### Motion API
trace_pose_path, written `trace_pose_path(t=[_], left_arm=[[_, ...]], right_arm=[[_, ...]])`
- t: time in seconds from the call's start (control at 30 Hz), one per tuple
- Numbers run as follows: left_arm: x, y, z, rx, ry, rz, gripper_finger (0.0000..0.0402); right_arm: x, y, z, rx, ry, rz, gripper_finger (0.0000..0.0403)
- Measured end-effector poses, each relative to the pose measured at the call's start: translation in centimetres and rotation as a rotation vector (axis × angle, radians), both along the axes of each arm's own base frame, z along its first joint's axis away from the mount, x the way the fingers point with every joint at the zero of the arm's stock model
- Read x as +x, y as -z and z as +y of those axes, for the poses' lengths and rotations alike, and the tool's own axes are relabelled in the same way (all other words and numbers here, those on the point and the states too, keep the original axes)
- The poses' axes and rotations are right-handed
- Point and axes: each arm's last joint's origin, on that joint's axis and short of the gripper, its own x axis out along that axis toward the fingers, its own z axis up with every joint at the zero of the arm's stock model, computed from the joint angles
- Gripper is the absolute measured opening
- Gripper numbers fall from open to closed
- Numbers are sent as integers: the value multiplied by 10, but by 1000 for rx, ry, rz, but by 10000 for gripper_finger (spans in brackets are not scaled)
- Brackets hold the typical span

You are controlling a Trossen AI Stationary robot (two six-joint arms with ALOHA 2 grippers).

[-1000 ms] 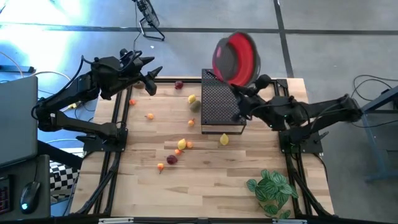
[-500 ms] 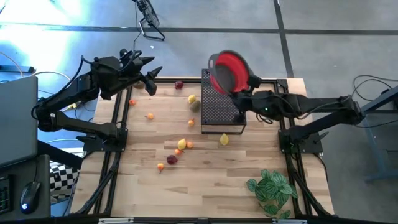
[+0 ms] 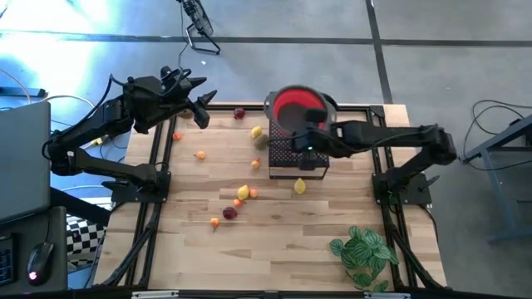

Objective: Pick & Place Fruit
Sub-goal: Put the red strainer bowl on the shelf

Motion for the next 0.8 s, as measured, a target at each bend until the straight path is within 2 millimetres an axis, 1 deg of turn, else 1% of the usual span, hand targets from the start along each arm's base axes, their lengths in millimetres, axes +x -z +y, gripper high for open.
trace_pose_path(t=[0.17,0.5,0.8], left_arm=[[0,0,0,0,0,0,216],[0,0,0,0,0,1,216],[1,0,0,2,0,5,216]], right_arm=[[7,9,1,57,4,12,13],[5,12,1,97,45,18,13],[15,30,0,76,91,86,13]])
